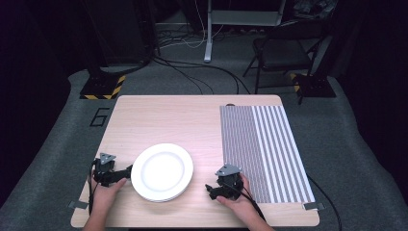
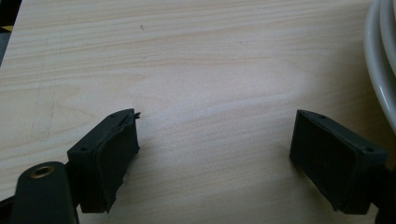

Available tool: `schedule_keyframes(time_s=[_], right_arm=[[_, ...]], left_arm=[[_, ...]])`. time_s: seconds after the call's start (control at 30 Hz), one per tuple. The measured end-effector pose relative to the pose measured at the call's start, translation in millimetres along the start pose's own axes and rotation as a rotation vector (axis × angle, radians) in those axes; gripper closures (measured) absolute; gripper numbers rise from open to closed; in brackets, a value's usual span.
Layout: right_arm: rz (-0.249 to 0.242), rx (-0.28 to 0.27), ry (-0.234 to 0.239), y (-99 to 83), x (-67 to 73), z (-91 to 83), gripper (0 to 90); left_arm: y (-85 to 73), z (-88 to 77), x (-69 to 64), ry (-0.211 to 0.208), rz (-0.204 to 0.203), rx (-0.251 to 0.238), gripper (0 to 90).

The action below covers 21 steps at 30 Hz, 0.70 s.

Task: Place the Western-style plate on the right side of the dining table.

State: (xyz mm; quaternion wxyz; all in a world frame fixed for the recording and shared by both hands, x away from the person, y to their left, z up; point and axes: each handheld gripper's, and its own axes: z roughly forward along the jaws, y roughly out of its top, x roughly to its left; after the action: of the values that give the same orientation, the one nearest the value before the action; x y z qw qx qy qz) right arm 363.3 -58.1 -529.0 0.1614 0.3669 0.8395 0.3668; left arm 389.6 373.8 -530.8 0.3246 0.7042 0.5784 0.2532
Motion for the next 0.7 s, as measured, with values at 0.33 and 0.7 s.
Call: schedule_keyframes(time_s=[0.33, 0.7], right_arm=[[0.001, 0.0, -0.001, 0.0, 0.1, 0.0, 13.7], [0.0, 0.003, 0.005, 0.3, 0.0, 0.2, 13.1]], left_arm=[[0.1, 0.1, -0.3, 0.003, -0.004, -0.001, 15.3], [-0.2, -0.9, 0.5, -0.007, 0.0, 0.001, 15.3]])
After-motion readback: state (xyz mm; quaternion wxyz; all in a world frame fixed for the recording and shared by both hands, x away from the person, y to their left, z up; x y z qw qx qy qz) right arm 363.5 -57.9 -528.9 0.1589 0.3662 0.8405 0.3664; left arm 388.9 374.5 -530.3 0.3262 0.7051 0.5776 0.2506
